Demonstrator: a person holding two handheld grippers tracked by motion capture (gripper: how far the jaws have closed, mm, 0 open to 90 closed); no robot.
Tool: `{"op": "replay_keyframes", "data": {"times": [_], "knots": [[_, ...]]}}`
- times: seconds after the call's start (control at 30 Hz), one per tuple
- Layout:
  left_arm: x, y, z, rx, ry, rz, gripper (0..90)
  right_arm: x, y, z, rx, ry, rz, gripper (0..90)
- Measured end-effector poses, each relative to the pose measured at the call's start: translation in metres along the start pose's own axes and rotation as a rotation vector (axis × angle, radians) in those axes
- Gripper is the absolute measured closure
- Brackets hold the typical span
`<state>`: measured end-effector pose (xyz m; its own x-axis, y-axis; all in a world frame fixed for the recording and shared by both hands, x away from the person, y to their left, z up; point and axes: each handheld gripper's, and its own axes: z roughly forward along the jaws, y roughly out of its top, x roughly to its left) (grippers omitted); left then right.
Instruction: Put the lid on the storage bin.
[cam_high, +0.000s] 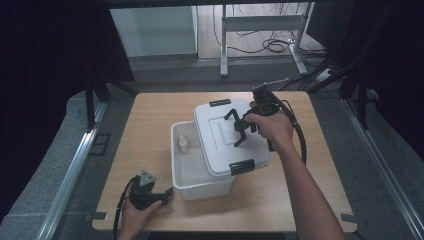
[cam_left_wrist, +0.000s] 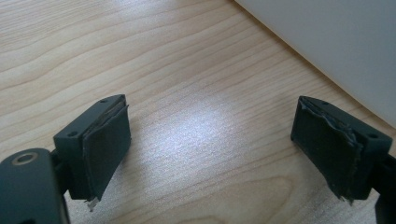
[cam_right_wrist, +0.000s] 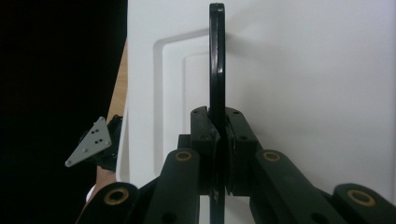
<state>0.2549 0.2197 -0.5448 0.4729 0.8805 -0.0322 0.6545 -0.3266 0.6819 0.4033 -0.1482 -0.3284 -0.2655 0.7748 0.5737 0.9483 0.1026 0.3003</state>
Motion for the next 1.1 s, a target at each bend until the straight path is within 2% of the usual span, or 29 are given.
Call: {"op": "replay_keyframes", "data": {"times": [0.17,0.53,0.83,0.97,1.1], "knots": [[0.0,0.0,0.0,-0.001,0.0,-0.001,11.8,0.008,0.0,0.002,-0.002,0.027,-0.003,84.1],[0.0,0.0,0.0,-0.001,0.0,0.0,11.8,0.018,-0.001,0.012,0.015,0.027,-0.019,84.0],[0.0,0.0,0.0,-0.001,0.0,0.0,11.8,0.025,0.0,0.018,0.022,0.049,-0.012,84.0],[0.0,0.0,0.0,-0.002,0.0,0.0,11.8,0.029,0.001,0.023,0.025,0.059,-0.003,84.0],[0.0,0.0,0.0,-0.001,0.0,0.0,11.8,0.037,0.001,0.03,0.036,0.052,-0.015,84.0]]}}
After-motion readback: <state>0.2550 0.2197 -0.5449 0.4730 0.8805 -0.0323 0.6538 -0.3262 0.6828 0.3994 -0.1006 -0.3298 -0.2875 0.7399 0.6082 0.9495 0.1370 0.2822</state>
